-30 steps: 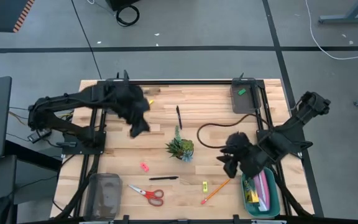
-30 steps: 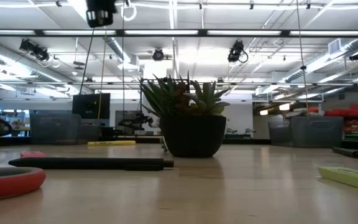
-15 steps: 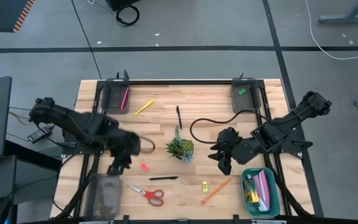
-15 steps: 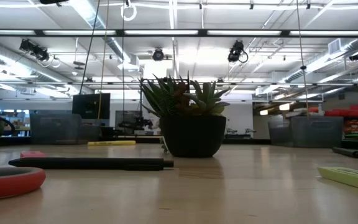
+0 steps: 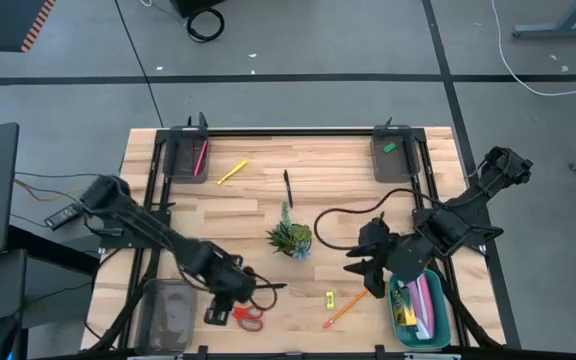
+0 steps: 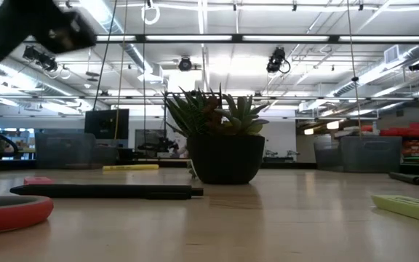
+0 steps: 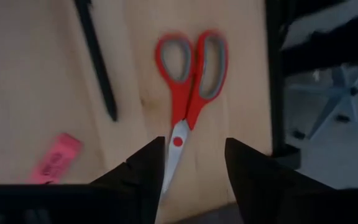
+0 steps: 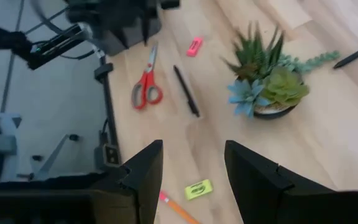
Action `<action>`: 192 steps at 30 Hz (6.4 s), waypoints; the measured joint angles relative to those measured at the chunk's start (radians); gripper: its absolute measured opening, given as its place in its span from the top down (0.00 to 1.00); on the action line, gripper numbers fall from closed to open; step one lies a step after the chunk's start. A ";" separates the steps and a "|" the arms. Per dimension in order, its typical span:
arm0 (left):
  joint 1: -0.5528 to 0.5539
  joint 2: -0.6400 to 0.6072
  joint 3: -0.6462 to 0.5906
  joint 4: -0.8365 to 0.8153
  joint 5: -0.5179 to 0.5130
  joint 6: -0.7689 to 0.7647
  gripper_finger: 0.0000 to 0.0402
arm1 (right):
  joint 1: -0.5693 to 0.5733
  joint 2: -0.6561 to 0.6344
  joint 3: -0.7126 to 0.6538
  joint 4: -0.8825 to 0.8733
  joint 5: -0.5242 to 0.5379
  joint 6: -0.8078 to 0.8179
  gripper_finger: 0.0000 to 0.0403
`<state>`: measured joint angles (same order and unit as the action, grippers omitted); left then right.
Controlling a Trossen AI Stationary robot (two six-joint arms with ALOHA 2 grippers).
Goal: Sort crayons/erasers/pens/pencils in bins
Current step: Put the red scissors into the green bin
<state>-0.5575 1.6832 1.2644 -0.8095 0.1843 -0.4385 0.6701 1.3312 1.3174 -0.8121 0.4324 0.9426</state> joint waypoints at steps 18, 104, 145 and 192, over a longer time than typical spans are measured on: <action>-0.037 0.183 0.007 0.226 -0.047 -0.047 0.52 | 0.185 0.001 0.000 -0.010 0.148 0.111 0.56; 0.051 0.213 0.003 0.361 -0.250 -0.241 0.81 | 0.259 0.002 0.000 -0.082 0.150 0.220 0.56; 0.433 -0.270 0.008 1.295 -0.336 -0.261 0.81 | -0.211 0.002 0.000 0.644 0.196 -0.284 0.29; 0.483 -0.270 0.009 1.302 -0.283 -0.344 0.71 | -0.395 -0.001 -0.001 0.804 -0.113 -0.352 0.83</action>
<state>-0.0744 1.4135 1.2736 0.4921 -0.0984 -0.7827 0.2751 1.3306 1.3165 -0.0086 0.3195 0.5911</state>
